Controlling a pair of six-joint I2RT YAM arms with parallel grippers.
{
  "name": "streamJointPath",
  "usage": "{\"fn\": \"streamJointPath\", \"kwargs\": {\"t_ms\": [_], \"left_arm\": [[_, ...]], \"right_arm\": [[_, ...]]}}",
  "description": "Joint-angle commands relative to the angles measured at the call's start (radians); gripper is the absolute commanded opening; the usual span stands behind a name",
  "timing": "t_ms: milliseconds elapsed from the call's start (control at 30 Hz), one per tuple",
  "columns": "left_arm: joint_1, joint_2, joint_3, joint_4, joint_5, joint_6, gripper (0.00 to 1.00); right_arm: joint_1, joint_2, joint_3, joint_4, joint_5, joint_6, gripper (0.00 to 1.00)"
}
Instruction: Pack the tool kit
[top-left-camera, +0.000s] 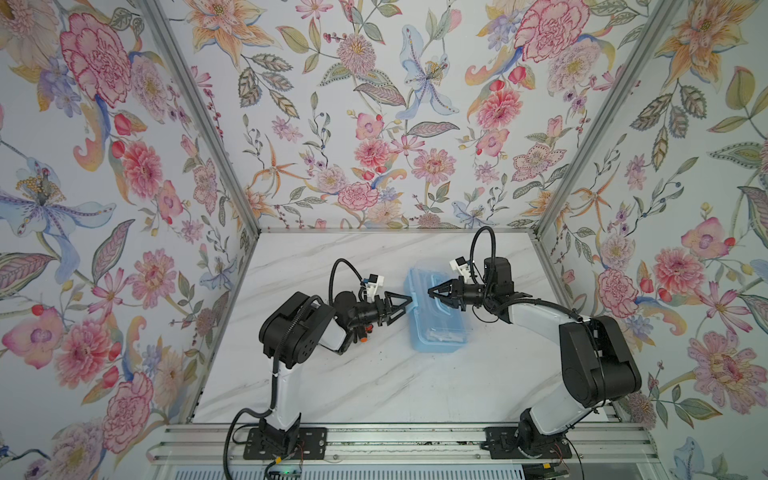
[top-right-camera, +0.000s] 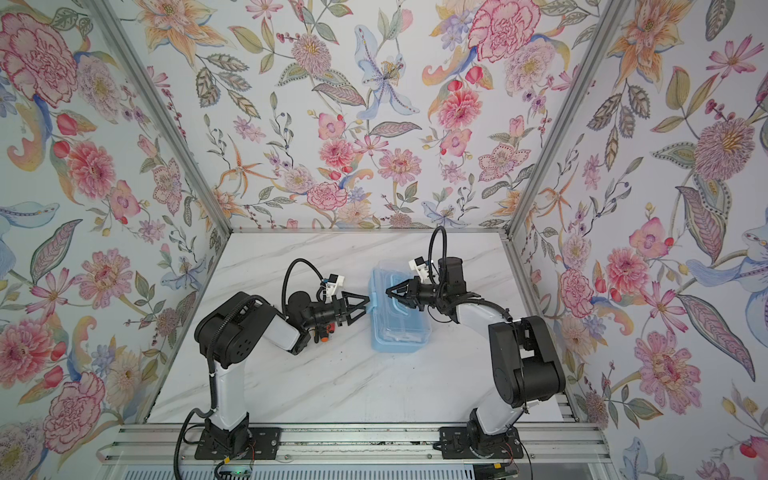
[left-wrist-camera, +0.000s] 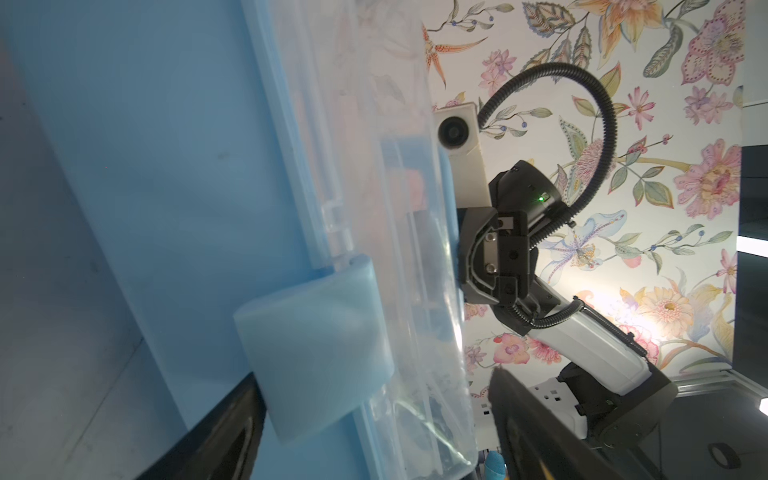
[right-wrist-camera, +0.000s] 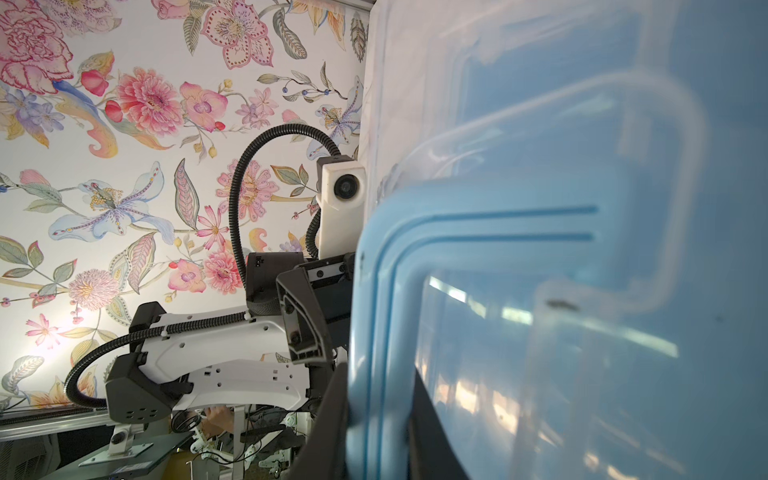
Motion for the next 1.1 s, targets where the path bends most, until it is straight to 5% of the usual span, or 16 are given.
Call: {"fn": "streamJointPath", "kwargs": {"t_ms": [0,400,533,667,867,1067], "left_arm": [[0.050,-0.099,-0.014,0.313,0.038,-0.005,0.86],[0.067,-0.046,-0.065,0.240,-0.039,0.059,0.86],[0.058,-0.063,-0.040,0.123,-0.044,0.131,0.86],[0.033,-0.072,-0.010,-0.011,-0.051,0.211,0.88],[0.005,-0.131,0.026,-0.498,-0.153,0.505,0.86],[-0.001,-0.170,0.111,-0.900,-0.281,0.730,0.86]], "right_arm": [[-0.006,0.085,-0.040,-0.134,0.166,-0.158,0.00],[0.070,0.028,0.080,-0.310,0.305,-0.240,0.00],[0.076,0.028,0.069,-0.170,0.204,-0.147,0.00],[0.060,0.034,0.007,0.187,0.052,0.098,0.00],[0.033,-0.011,-0.031,0.411,-0.016,0.296,0.00],[0.026,-0.069,-0.003,0.266,-0.012,0.209,0.00]]}}
